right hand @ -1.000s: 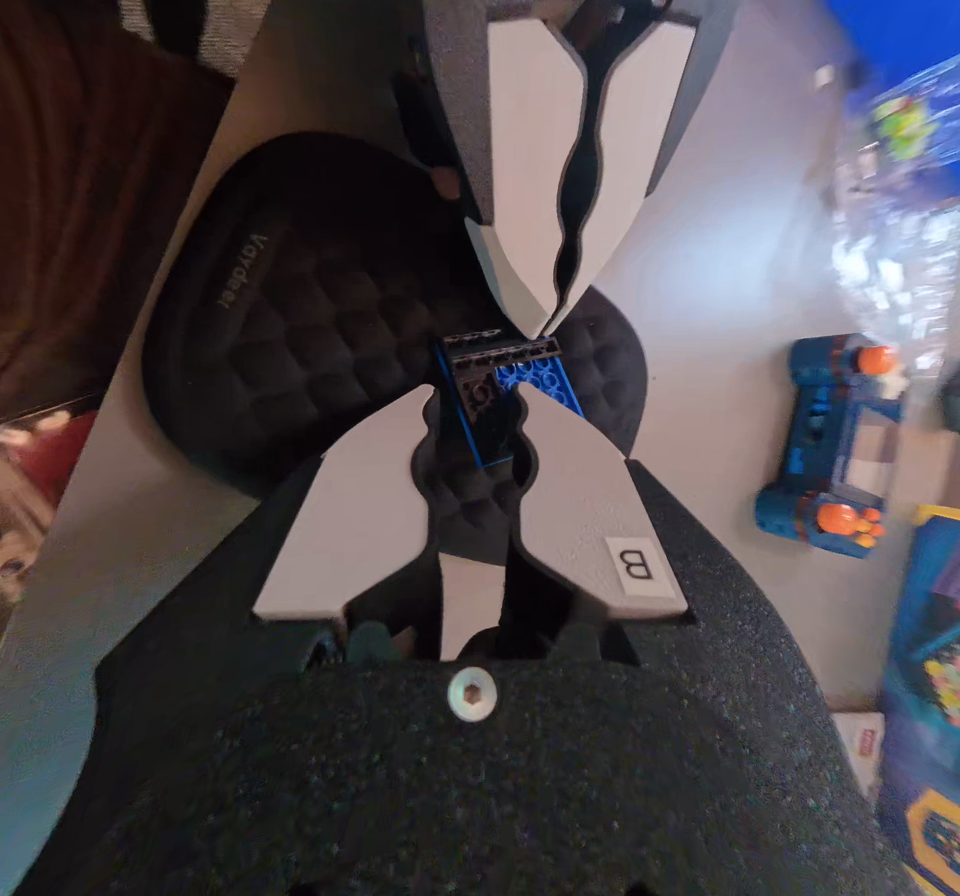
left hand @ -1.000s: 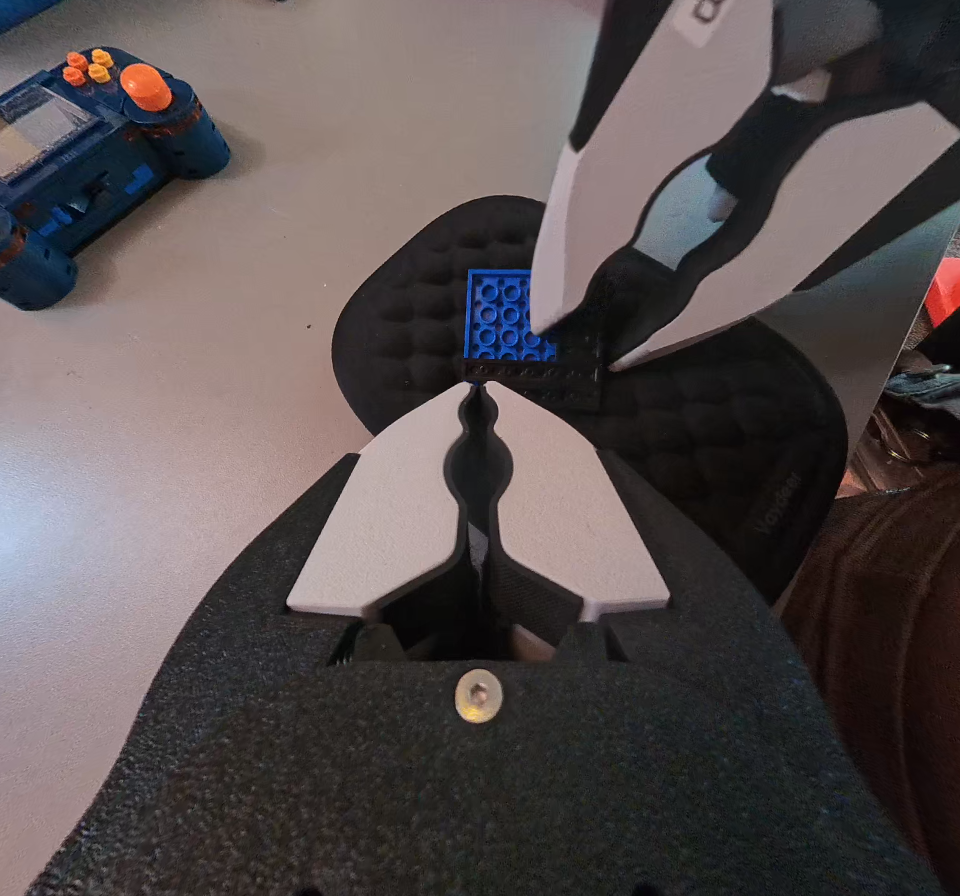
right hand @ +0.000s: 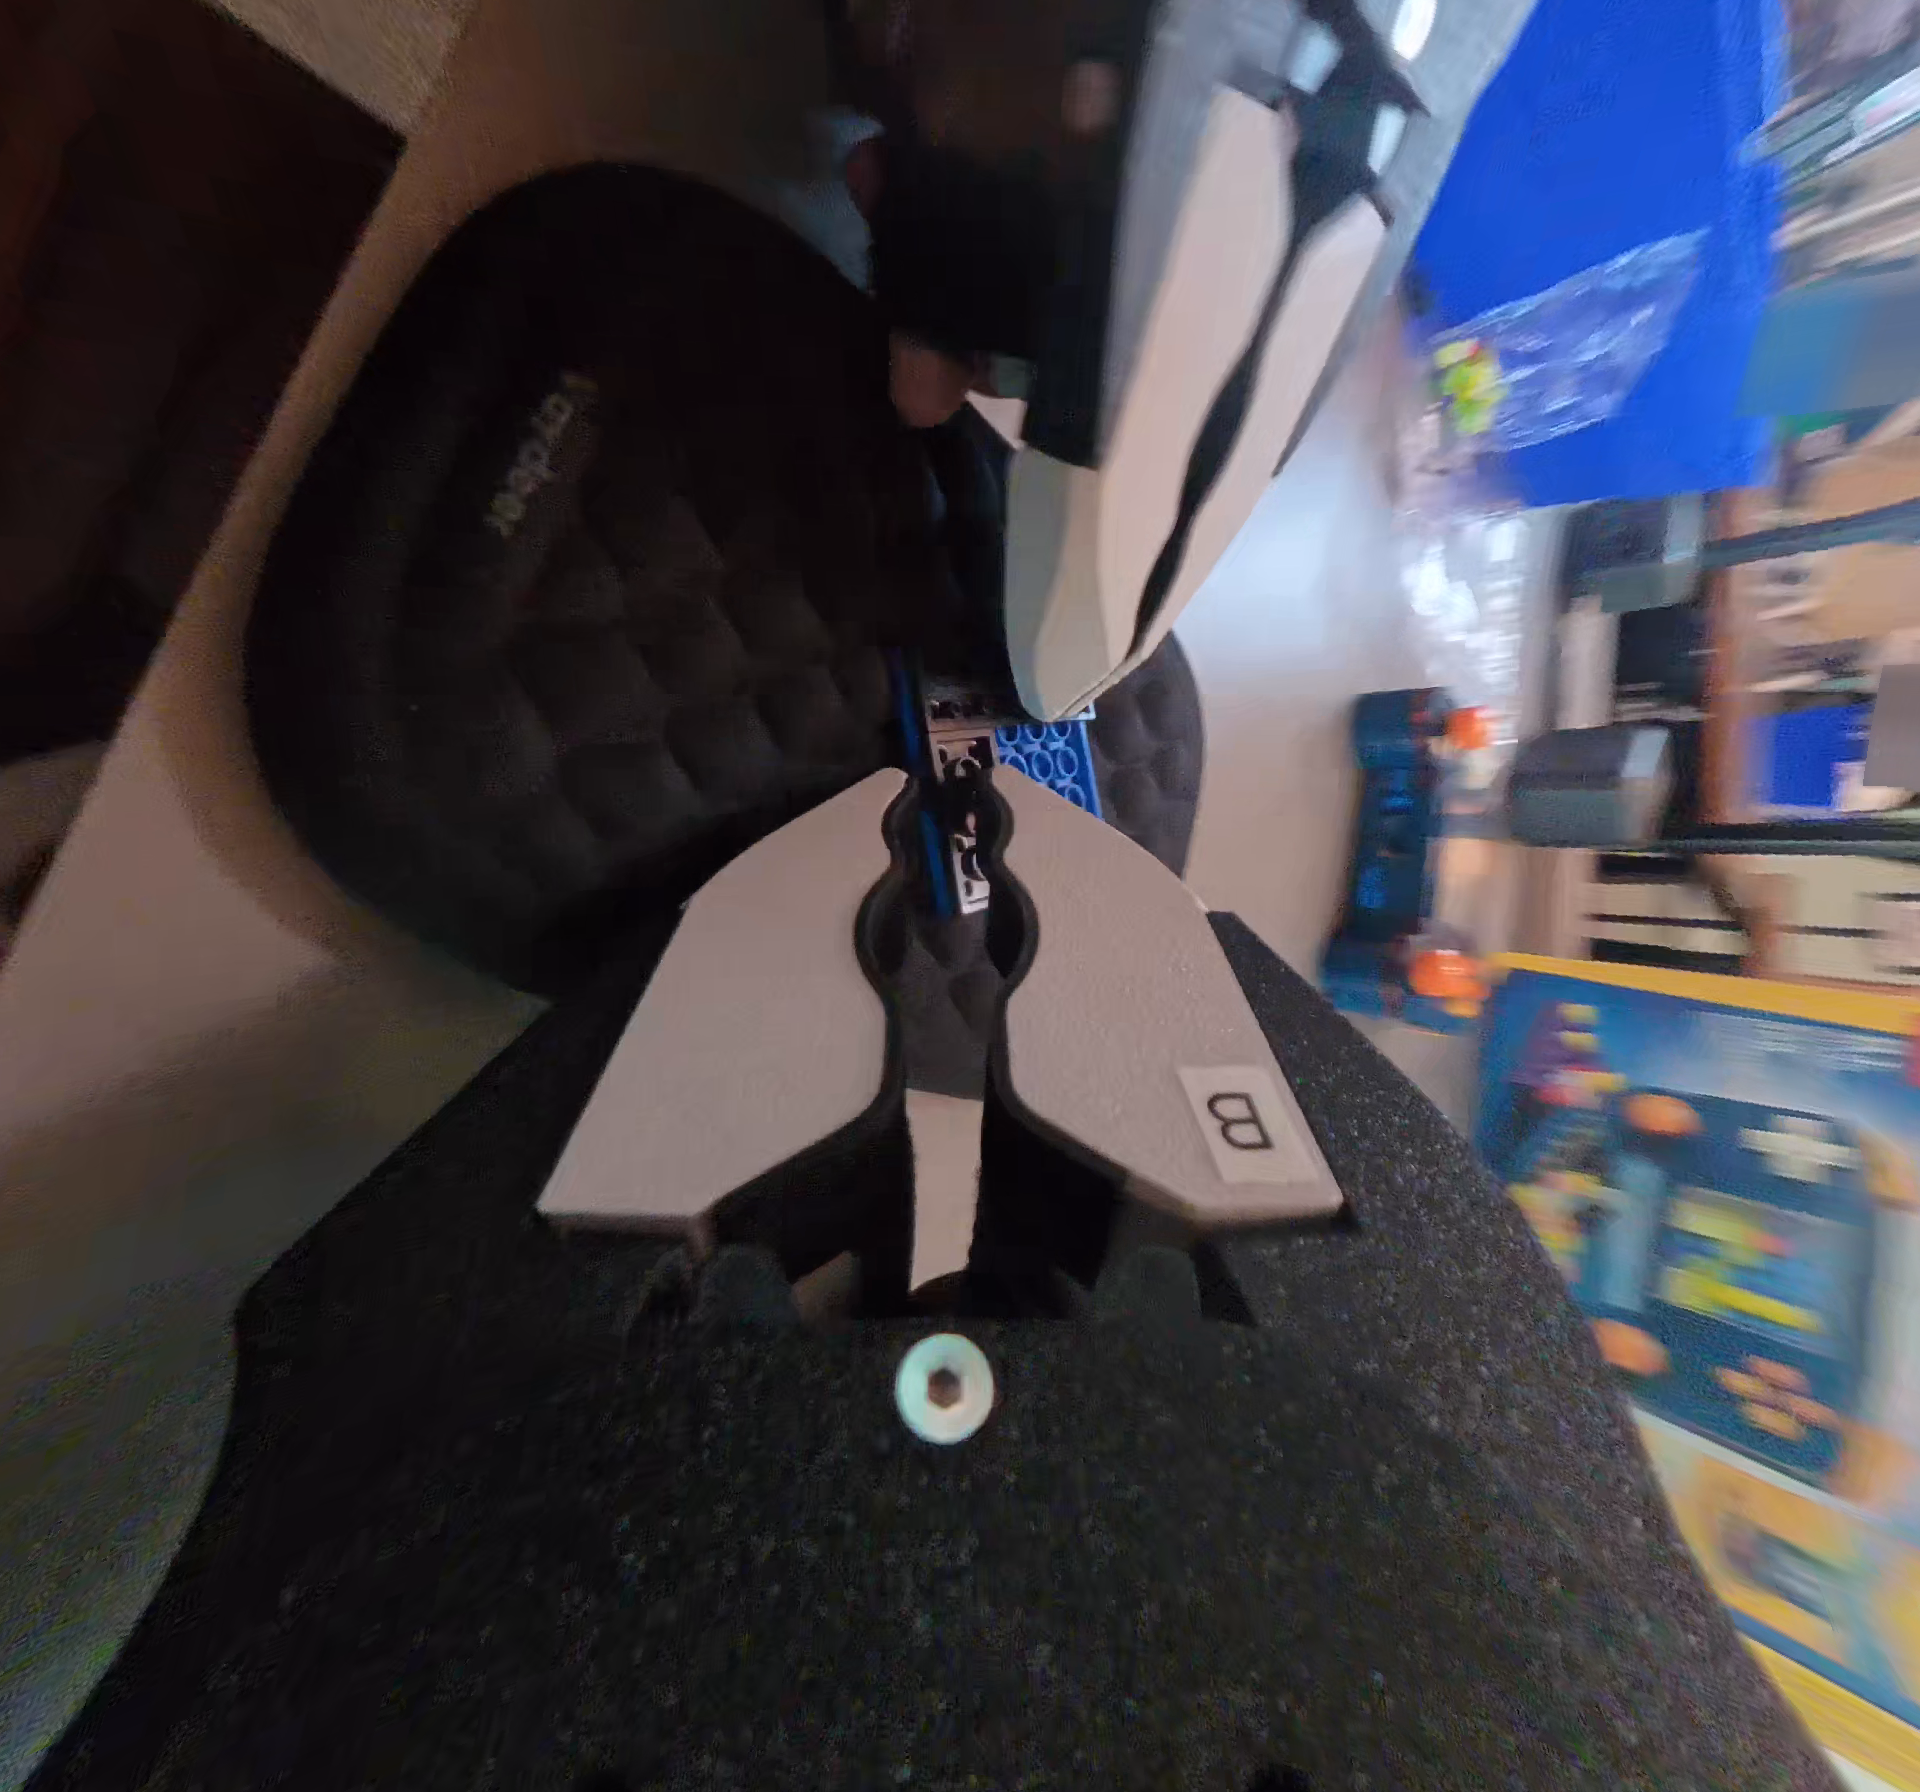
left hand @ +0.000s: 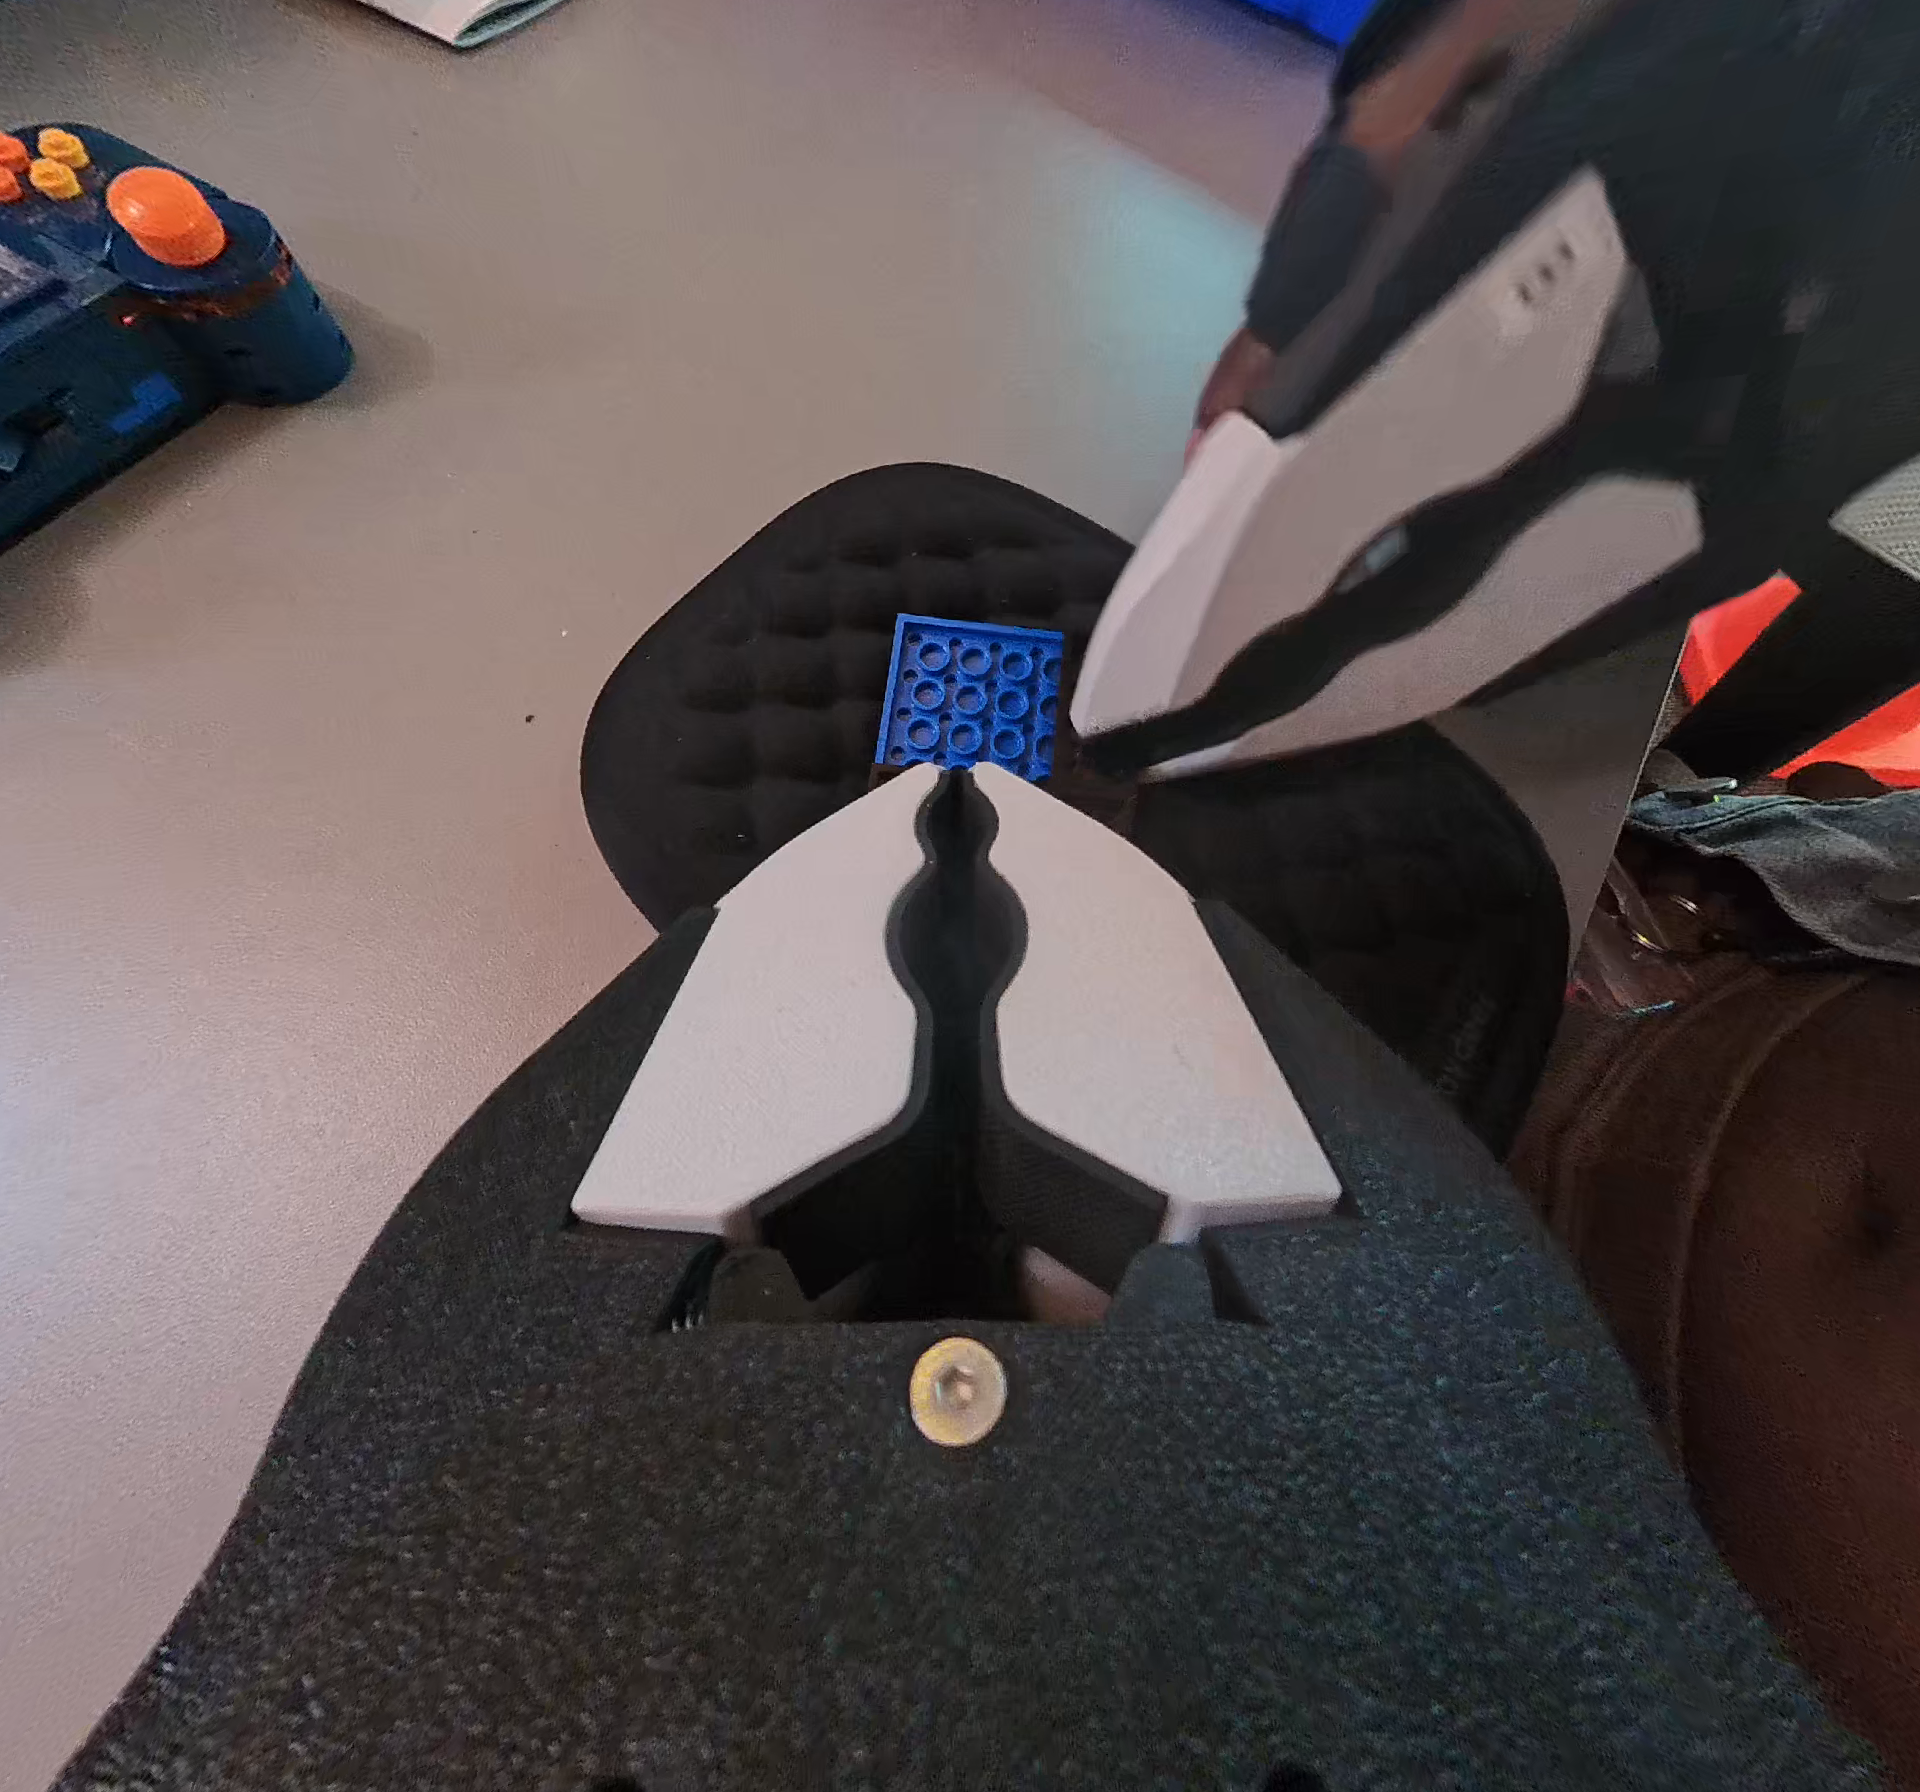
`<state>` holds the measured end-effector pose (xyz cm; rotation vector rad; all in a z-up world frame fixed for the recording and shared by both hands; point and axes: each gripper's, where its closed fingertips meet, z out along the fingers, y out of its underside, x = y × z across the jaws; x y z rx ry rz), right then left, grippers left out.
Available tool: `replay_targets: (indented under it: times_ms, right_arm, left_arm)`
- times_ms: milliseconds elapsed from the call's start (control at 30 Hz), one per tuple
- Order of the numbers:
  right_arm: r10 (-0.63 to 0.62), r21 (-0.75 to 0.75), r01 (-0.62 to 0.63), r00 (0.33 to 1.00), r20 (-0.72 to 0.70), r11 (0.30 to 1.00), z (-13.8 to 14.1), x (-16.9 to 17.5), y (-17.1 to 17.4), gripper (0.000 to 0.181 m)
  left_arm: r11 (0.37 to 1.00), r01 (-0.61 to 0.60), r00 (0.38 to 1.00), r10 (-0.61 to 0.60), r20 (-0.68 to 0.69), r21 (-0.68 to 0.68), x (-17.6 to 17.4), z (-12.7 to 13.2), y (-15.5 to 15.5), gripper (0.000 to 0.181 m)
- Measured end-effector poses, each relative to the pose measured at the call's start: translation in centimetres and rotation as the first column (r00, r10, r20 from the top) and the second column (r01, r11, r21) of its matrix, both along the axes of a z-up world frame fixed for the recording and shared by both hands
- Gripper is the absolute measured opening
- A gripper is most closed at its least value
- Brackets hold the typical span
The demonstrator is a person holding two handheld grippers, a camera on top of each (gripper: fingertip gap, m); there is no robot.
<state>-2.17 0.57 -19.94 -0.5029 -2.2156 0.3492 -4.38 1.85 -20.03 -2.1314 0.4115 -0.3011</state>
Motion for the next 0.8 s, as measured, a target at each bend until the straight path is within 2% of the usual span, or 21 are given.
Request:
replay_targets:
  times_ms: [33, 100, 133, 200, 233, 433, 533, 633, 800]
  right_arm:
    - [0.011, -0.085, -0.005, 0.997, 0.07, 0.996, 0.0, 0.2, -0.1, 0.013]
    - [0.027, -0.211, 0.011, 0.984, 0.176, 0.977, 1.0, -0.1, -0.1, 0.032]
    - [0.048, -0.255, 0.018, 0.967, 0.249, 0.967, 1.2, -0.1, -0.2, 0.032]
    - [0.081, -0.297, 0.064, 0.889, 0.451, 0.953, 0.8, 0.6, -0.3, 0.026]
    - [0.091, -0.286, 0.075, 0.847, 0.524, 0.955, 0.5, 0.8, -0.2, 0.024]
    - [0.077, -0.134, 0.022, 0.727, 0.683, 0.991, -0.5, 0.2, 0.5, 0.018]
    - [0.063, -0.153, 0.07, 0.686, 0.725, 0.986, -0.6, 0.4, 0.6, 0.019]
    - [0.057, -0.158, 0.083, 0.693, 0.719, 0.984, -0.9, 0.2, 0.7, 0.016]
    - [0.055, -0.093, -0.005, 0.836, 0.545, 0.996, -1.1, 0.2, 0.6, 0.016]
  left_arm:
    - [1.0, -0.001, 1.0, 0.001, -0.011, 0.005, 0.0, 0.0, 0.0, 0.001]
    - [1.0, -0.005, 0.999, 0.005, -0.039, 0.017, 0.0, 0.0, 0.0, 0.001]
    - [1.0, -0.006, 0.999, 0.007, -0.052, 0.023, 0.0, 0.0, 0.0, 0.001]
    - [0.999, -0.007, 0.998, 0.009, -0.068, 0.031, 0.0, 0.0, 0.0, 0.0]
    - [0.999, -0.006, 0.997, 0.009, -0.075, 0.035, 0.0, 0.0, 0.0, 0.001]
    - [0.999, -0.005, 0.996, 0.008, -0.089, 0.041, 0.0, 0.0, 0.0, 0.0]
    - [1.0, 0.002, 0.999, -0.001, -0.039, 0.016, 0.1, 0.0, 0.0, 0.0]
    - [1.0, -0.004, 0.999, 0.004, -0.045, 0.008, 0.0, -0.2, 0.1, 0.001]
    - [1.0, 0.006, 1.0, -0.006, 0.005, -0.007, 0.1, -0.1, 0.0, 0.0]
